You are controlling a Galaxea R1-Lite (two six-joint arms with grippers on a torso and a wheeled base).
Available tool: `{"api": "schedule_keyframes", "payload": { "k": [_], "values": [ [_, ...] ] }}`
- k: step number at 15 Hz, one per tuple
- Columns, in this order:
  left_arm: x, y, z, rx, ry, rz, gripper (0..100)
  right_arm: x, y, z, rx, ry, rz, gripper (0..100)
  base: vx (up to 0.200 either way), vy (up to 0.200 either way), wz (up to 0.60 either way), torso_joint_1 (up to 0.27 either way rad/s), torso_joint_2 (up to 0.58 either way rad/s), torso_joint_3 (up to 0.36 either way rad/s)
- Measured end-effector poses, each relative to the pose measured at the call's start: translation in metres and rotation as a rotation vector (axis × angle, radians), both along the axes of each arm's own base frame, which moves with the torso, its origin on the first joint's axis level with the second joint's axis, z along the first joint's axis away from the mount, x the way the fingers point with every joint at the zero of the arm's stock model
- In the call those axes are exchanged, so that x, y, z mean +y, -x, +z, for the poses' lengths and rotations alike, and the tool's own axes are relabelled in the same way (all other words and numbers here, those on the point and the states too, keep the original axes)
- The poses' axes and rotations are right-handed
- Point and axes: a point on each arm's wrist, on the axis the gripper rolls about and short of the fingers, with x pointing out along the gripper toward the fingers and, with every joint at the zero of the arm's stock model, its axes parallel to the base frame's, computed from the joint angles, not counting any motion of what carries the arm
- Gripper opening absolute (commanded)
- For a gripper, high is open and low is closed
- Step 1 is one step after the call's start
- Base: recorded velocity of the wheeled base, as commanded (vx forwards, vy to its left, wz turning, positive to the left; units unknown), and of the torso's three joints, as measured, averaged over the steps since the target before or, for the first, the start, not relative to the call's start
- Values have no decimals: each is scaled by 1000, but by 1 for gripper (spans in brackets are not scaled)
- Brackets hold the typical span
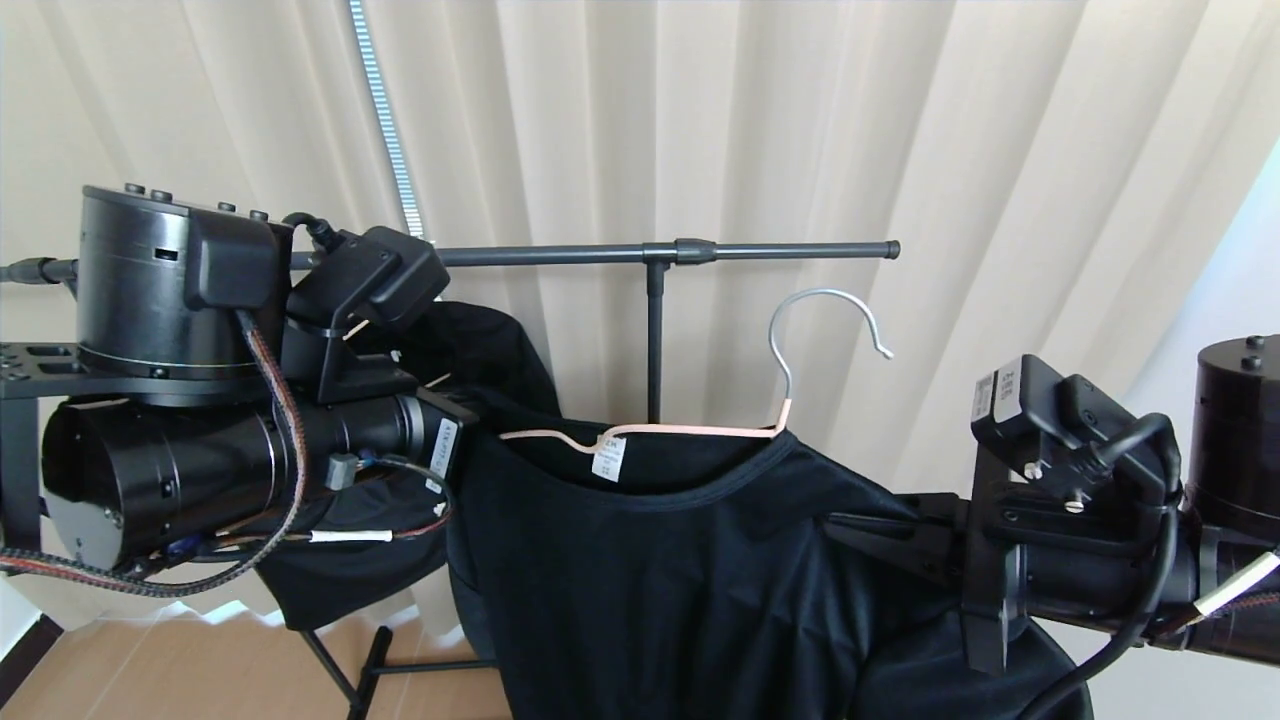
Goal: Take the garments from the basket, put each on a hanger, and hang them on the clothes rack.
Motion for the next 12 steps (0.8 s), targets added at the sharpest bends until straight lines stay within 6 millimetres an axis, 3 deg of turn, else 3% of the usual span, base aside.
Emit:
{"api": "schedule_keyframes", "payload": {
  "k": [6, 12],
  "values": [
    [-21, 7, 4, -5, 15, -104, 0, 8, -1, -2, 41, -32, 33, 0, 0, 0, 0, 0, 0, 0],
    [-36, 18, 6, -5, 24, -173, 0, 20, -13, -9, 37, -19, -77, 0, 0, 0, 0, 0, 0, 0]
  ]
}}
